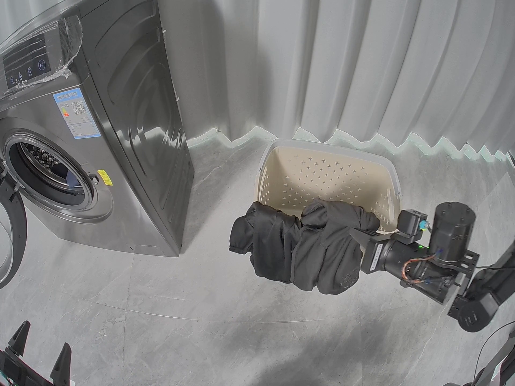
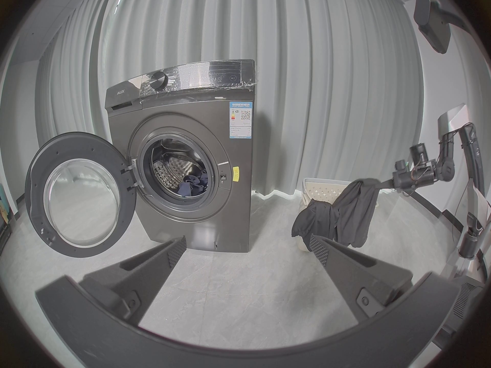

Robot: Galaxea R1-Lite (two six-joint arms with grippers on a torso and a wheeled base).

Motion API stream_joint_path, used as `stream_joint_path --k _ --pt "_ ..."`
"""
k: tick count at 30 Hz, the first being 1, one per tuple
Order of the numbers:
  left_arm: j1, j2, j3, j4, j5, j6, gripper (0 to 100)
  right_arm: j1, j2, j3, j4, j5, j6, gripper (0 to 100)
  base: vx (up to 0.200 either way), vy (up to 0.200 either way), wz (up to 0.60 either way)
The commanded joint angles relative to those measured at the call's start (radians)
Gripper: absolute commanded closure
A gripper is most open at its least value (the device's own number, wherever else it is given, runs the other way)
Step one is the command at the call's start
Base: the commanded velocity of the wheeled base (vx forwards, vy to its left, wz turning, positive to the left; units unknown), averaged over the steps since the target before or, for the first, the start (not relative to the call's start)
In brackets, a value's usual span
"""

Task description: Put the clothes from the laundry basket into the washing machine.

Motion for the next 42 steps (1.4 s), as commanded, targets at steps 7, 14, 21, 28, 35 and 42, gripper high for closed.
stream_joint_path --k 7,14,21,28,35,42 --pt "0.0 -0.016 0.015 0.0 0.001 0.0 0 0.111 -0.526 -0.032 0.391 -0.005 -0.053 100 0.0 0.0 0.0" --pt "0.0 -0.015 0.016 0.0 0.001 -0.006 0 0.108 -0.63 -0.054 0.491 -0.003 -0.093 100 0.0 0.0 0.0" --pt "0.0 -0.015 0.015 0.0 0.007 -0.011 0 0.117 -0.656 -0.044 0.486 0.014 -0.105 100 -0.171 0.0 0.0" --pt "0.0 -0.015 0.015 0.0 0.007 -0.012 0 0.123 -0.654 -0.037 0.483 0.048 -0.104 100 0.0 0.057 0.0" --pt "0.0 -0.015 0.015 0.0 0.008 -0.015 0 0.123 -0.648 -0.034 0.485 0.068 -0.104 100 0.0 0.2 0.0" --pt "0.0 -0.015 0.015 0.0 0.008 -0.015 0 0.123 -0.642 -0.024 0.485 0.069 -0.104 100 0.0 0.2 0.0"
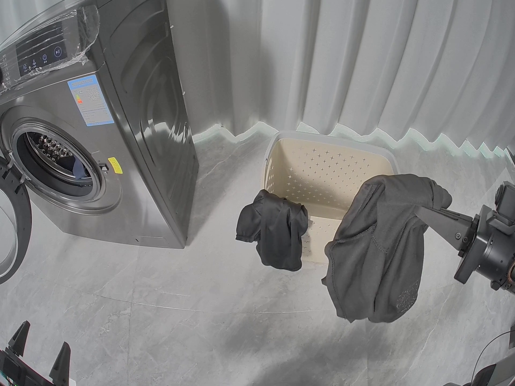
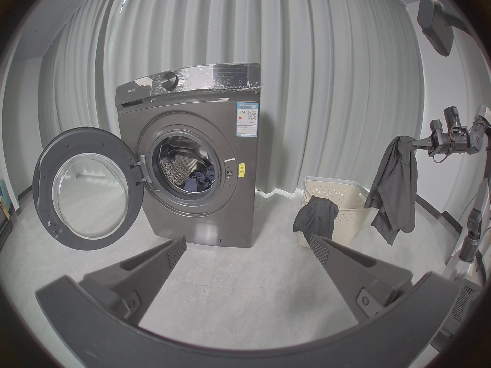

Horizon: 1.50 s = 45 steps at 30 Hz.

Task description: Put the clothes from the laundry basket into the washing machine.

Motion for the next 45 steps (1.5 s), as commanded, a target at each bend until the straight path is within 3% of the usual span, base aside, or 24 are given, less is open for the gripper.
stream_joint_path --k 1,32,38,45 --pt "0.0 -0.015 0.015 0.0 0.0 0.0 0 0.0 0.007 0.004 0.0 0.0 0.0 100 0.0 0.2 0.0" --pt "0.0 -0.015 0.015 0.0 0.003 -0.009 0 0.008 0.017 0.012 -0.005 0.019 0.003 100 0.0 0.2 0.0" --pt "0.0 -0.015 0.015 0.0 0.003 -0.009 0 0.008 0.017 0.013 -0.005 0.019 0.005 100 0.0 0.0 0.0" --pt "0.0 -0.015 0.015 0.0 0.003 -0.009 0 0.008 0.019 0.013 -0.005 0.019 0.005 100 -0.2 0.0 0.0"
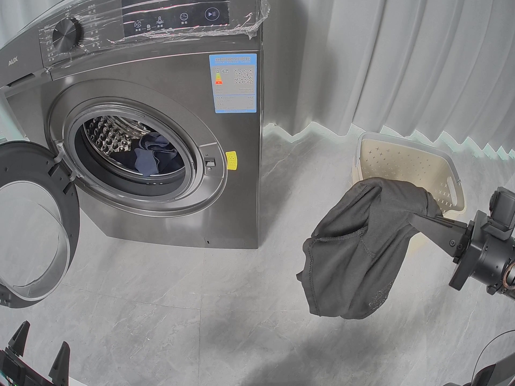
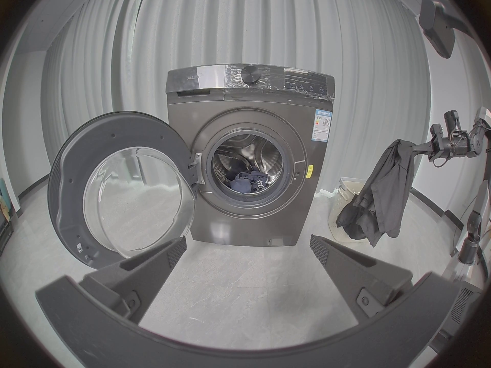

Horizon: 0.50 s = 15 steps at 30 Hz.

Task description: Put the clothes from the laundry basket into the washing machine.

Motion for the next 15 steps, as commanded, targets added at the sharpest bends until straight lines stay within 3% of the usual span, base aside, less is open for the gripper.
stream_joint_path --k 1,8,15 --pt "0.0 -0.015 0.015 0.0 0.0 0.0 0 0.001 0.004 0.0 -0.001 0.0 0.002 100 -0.2 0.0 0.0" --pt "0.0 -0.015 0.015 0.0 0.0 0.0 0 0.001 0.011 0.005 -0.002 0.0 0.003 100 -0.029 0.0 0.0" --pt "0.0 -0.015 0.015 0.0 0.0 0.001 0 0.001 0.02 -0.006 -0.004 0.0 0.003 100 0.0 0.2 0.0"
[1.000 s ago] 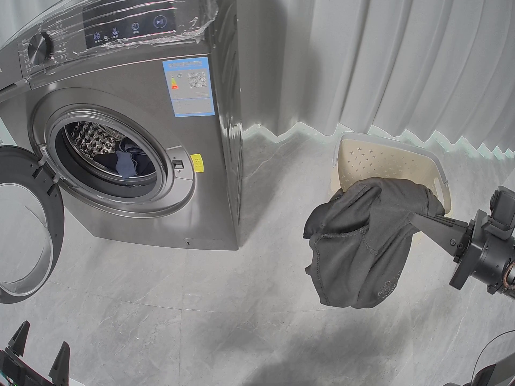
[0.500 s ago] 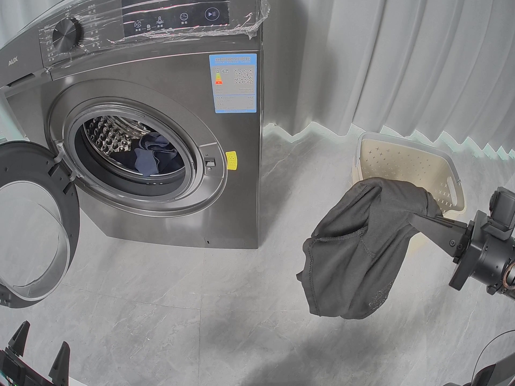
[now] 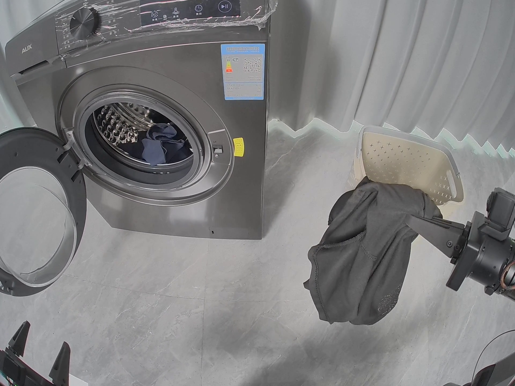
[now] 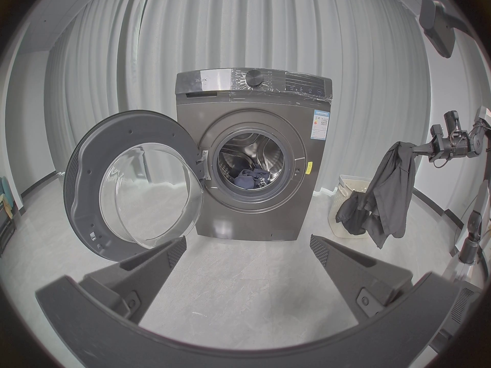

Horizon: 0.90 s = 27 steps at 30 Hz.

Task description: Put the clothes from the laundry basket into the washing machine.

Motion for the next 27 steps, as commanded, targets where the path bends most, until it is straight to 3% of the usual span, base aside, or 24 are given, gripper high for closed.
stream_joint_path --k 1,27 --pt "0.0 -0.015 0.015 0.0 0.0 0.0 0 0.001 0.011 -0.008 -0.003 0.0 -0.004 100 0.0 0.2 0.0" --pt "0.0 -0.015 0.015 0.0 0.0 -0.002 0 -0.001 0.026 -0.006 -0.023 -0.002 0.004 100 0.0 0.192 0.0"
